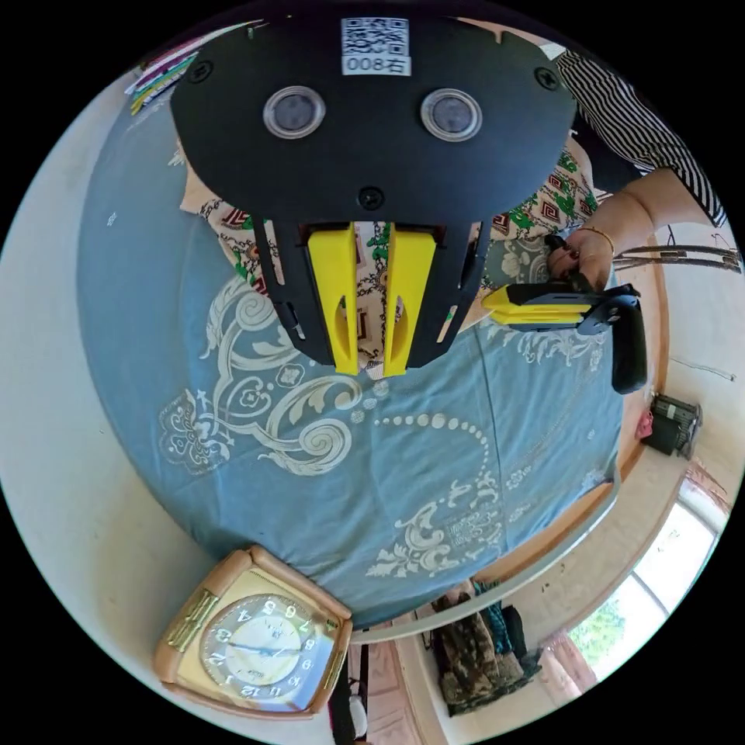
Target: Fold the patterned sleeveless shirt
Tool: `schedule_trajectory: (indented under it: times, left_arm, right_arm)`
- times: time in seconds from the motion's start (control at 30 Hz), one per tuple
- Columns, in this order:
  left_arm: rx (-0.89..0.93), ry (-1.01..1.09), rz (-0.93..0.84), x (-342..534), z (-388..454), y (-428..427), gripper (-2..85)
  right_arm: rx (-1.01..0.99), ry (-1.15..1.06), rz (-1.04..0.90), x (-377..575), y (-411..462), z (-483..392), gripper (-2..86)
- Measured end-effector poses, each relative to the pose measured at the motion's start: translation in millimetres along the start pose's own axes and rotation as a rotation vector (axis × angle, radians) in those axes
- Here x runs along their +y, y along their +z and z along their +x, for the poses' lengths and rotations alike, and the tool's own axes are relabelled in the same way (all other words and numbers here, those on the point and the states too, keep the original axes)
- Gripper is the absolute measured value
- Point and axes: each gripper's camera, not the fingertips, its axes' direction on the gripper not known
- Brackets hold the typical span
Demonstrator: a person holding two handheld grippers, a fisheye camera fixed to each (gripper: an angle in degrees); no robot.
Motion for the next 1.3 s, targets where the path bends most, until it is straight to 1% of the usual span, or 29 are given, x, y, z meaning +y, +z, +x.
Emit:
schedule_trajectory:
  times: [0.1, 0.33, 0.47, 0.53, 0.73, 0.83, 0.9, 0.97, 1.0, 1.07, 1.17, 1.3]
  left_arm:
    - [0.008, 0.004, -0.006, 1.1, 3.6, -13.0, 0.9]
    - [0.015, 0.014, -0.015, 12.4, 15.1, -34.7, 0.8]
    - [0.015, 0.013, -0.015, 24.7, 22.4, -41.4, 0.8]
    - [0.015, 0.013, -0.015, 31.4, 25.7, -42.9, 0.8]
    - [0.012, 0.040, -0.002, 59.2, 42.5, -43.4, 0.8]
    - [0.010, 0.151, 0.042, 80.1, 66.0, -46.3, 0.9]
    - [-0.072, 0.255, 0.043, 91.9, 92.2, -45.8, 1.0]
    - [-0.148, 0.443, 0.047, 111.2, 137.0, -41.3, 1.1]
    - [-0.170, 0.491, 0.042, 116.9, 147.9, -38.2, 1.0]
    - [-0.286, 0.678, -0.033, 143.7, 186.5, -14.5, 1.0]
    - [-0.387, 0.849, -0.141, 184.4, 214.2, 22.2, 1.0]
    - [-0.472, 0.943, -0.231, 225.6, 229.3, 57.9, 1.1]
  right_arm:
    - [0.045, -0.031, -0.081, -31.4, 23.6, -1.7, 6.3]
    - [0.084, -0.088, -0.125, -74.8, 37.6, 5.7, 5.4]
    - [0.121, -0.144, -0.112, -91.6, 42.0, 8.6, 2.4]
    - [0.087, -0.142, -0.081, -94.9, 39.6, 15.9, 1.9]
    - [-0.195, -0.056, 0.141, -84.2, 10.5, 69.8, 1.3]
    - [-0.311, -0.022, 0.211, -72.4, 2.4, 100.0, 1.3]
    - [-0.415, 0.001, 0.275, -58.3, -2.4, 125.8, 1.4]
    - [-0.496, 0.027, 0.306, -45.6, -2.7, 147.3, 1.5]
    - [-0.536, 0.043, 0.310, -35.9, -0.9, 161.2, 1.5]
    - [-0.561, 0.083, 0.301, -19.3, 3.4, 181.1, 1.7]
    - [-0.562, 0.161, 0.269, 11.5, 10.4, 211.2, 2.3]
    - [-0.584, 0.252, 0.282, 44.6, 11.7, 242.7, 3.4]
